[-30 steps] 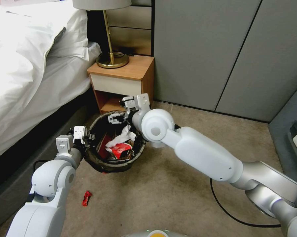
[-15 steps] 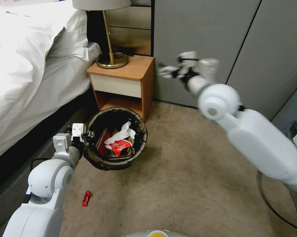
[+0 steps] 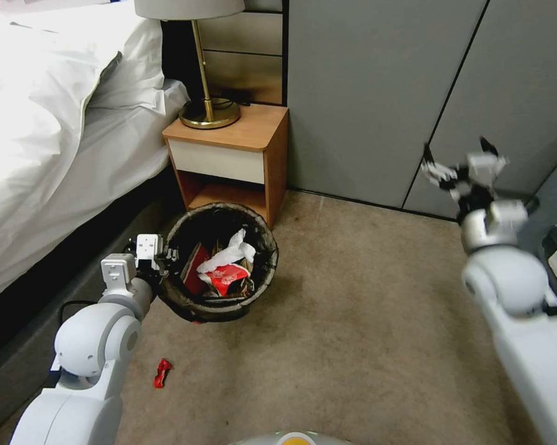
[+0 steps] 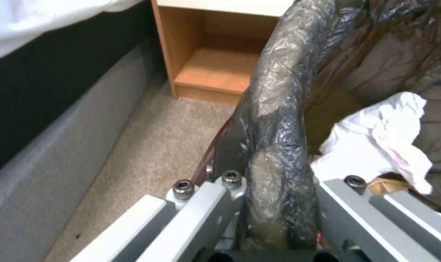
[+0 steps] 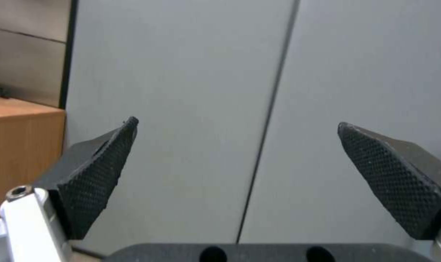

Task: Pick up the trash bin, then pick up the garbage from the floor and place it into the trash bin.

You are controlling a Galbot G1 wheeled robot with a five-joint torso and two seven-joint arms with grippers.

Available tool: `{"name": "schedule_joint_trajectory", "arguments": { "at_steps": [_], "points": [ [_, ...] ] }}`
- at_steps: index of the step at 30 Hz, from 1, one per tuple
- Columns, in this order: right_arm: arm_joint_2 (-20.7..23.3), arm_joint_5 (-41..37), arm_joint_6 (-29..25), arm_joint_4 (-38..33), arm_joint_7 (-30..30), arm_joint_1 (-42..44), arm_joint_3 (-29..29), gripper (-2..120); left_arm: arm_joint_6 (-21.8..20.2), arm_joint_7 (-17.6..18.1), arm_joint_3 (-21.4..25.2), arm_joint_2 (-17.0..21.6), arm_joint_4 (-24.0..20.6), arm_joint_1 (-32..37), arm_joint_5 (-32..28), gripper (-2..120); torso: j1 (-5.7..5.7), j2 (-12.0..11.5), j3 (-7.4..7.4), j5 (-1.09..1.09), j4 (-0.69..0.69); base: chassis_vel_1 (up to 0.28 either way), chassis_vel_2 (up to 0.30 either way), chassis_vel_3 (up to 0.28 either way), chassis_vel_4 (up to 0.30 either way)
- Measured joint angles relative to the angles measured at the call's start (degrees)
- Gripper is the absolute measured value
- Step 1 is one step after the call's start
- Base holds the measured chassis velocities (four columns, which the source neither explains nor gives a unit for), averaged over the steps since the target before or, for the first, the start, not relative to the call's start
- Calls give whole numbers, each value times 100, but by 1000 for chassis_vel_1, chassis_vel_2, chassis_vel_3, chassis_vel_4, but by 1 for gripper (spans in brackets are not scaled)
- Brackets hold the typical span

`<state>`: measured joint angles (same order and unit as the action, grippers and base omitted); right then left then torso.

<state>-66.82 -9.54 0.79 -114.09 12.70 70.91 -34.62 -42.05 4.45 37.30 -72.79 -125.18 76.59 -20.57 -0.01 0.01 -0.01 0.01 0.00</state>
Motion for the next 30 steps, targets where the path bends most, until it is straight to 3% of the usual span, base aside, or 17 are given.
{"name": "schedule_joint_trajectory", "arguments": {
  "at_steps": [1, 4, 8, 30],
  "points": [
    [0, 0, 0, 0, 0, 0, 0, 100, 0, 0, 0, 0, 0, 0, 0, 1, 0, 0, 0, 0, 0, 0, 0, 0, 0],
    [-563, 393, -363, 21, -134, 484, -176, 100, 25, 0, -23, 2, 21, 21, 5, 1, 0, 0, 0, -3, -1, 0, 0, 0, 0],
    [-750, 517, -461, 53, -164, 591, -206, 100, 29, 4, -45, 9, 37, 21, -4, 1, 1, 0, 1, -1, 0, 0, 0, 0, 0],
    [-971, 648, -411, 260, -23, 496, -29, 100, -6, 49, -47, 126, -56, 21, -318, 1, 1, 0, 1, -1, -1, 0, 0, 0, 0]
  ]
}}
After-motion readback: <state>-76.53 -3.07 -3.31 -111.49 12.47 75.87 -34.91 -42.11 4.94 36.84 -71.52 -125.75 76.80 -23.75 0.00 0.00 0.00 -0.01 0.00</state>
